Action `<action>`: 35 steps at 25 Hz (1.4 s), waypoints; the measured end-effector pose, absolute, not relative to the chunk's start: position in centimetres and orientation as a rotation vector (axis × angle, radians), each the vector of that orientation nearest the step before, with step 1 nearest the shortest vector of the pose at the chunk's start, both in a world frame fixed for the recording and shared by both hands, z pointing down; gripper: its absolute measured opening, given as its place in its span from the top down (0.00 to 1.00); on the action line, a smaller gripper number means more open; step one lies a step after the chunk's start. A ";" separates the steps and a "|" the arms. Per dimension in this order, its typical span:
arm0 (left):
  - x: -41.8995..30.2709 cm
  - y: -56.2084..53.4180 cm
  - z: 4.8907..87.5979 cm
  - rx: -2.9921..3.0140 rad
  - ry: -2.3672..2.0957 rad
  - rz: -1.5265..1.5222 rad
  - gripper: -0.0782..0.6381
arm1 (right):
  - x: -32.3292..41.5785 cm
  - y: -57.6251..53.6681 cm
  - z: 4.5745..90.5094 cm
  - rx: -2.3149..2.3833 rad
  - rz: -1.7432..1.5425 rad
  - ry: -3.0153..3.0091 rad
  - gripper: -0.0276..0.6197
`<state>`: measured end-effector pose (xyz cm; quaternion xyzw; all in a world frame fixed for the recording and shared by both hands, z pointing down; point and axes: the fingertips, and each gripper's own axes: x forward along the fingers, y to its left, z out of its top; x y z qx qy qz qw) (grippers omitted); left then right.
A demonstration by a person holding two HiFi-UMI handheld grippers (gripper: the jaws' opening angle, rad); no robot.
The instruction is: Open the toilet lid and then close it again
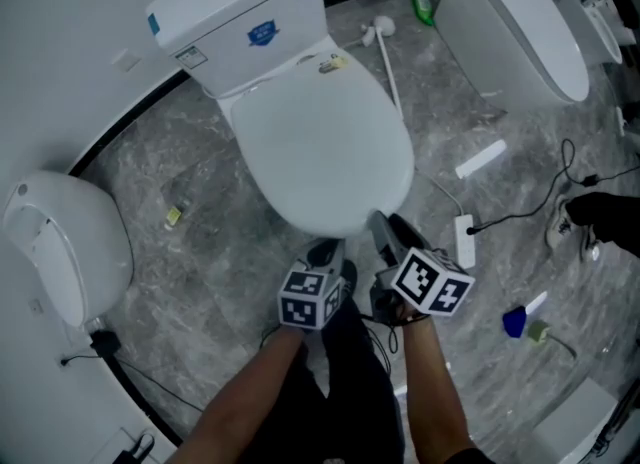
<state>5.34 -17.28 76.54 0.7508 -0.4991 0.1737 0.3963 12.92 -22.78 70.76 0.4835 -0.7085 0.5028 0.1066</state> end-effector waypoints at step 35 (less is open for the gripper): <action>-5.3 -29.7 55.1 2.002 -1.620 0.324 0.88 | 2.6 -35.5 50.8 1.080 0.726 -2.499 0.92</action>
